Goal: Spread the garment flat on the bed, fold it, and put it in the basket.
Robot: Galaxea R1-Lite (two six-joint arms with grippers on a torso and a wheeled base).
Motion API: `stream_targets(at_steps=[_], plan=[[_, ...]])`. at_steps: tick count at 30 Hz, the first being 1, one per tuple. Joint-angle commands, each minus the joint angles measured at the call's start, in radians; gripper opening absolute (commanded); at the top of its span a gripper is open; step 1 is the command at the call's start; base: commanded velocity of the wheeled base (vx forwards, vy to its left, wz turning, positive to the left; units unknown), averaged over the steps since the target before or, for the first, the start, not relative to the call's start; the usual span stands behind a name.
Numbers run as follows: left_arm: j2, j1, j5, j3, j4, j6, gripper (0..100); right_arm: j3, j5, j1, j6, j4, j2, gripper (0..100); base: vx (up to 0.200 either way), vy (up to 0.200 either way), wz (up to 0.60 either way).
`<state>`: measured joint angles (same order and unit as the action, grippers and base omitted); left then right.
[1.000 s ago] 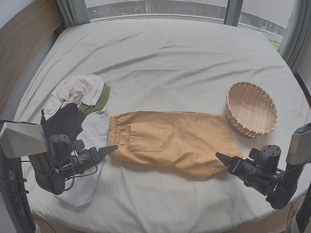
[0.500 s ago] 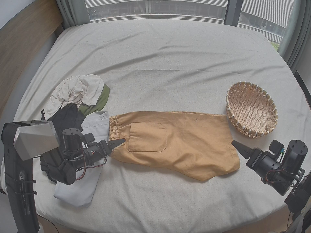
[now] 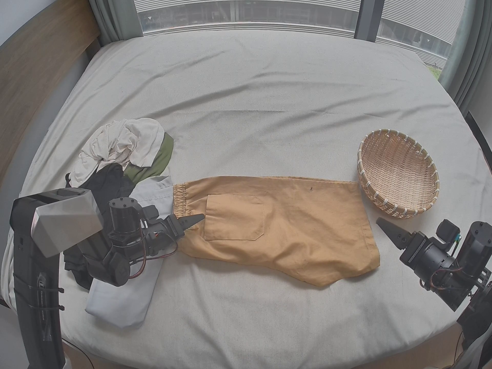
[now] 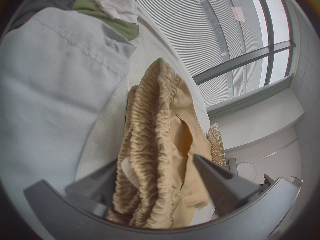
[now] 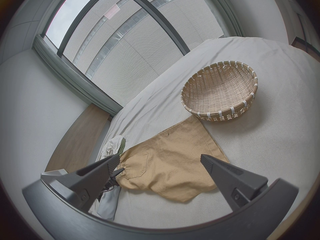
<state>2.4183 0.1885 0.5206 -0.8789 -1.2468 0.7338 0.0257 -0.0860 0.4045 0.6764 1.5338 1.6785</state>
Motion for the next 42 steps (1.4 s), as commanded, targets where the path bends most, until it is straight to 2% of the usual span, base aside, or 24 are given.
stream_targets(at_steps=[1,8,12,19,28,35,40,42], plan=[[0.001,-0.006,0.002,0.011,-0.008,0.007,0,0.0,0.0,0.001,0.0,0.002,0.0,100,0.0,0.0,0.0],[-0.165,-0.027,0.007,0.202,-0.016,0.009,0,-0.001,0.002,0.001,0.002,0.002,0.0,100,0.0,0.0,0.0],[-0.298,-0.055,0.012,0.357,-0.019,0.007,0,0.006,0.006,0.007,0.002,0.0,0.012,100,0.0,0.0,0.0],[-0.395,-0.107,0.013,0.475,-0.019,-0.002,0,0.056,0.009,0.016,0.003,0.003,0.116,100,0.0,0.0,0.0],[-0.462,-0.221,0.044,0.584,-0.02,-0.06,0,0.149,0.008,0.033,0.003,0.003,0.224,100,0.0,0.0,0.0],[-0.464,-0.202,0.035,0.581,-0.022,-0.139,0,0.184,0.005,0.057,0.003,0.003,0.247,100,0.0,0.0,0.0],[-0.469,-0.136,0.033,0.545,-0.019,-0.163,0,0.201,0.003,0.068,0.005,0.002,0.25,100,0.0,0.0,0.0],[-0.461,-0.055,0.024,0.505,-0.017,-0.163,0,0.212,0.003,0.07,0.005,0.003,0.256,100,0.0,0.0,0.0]])
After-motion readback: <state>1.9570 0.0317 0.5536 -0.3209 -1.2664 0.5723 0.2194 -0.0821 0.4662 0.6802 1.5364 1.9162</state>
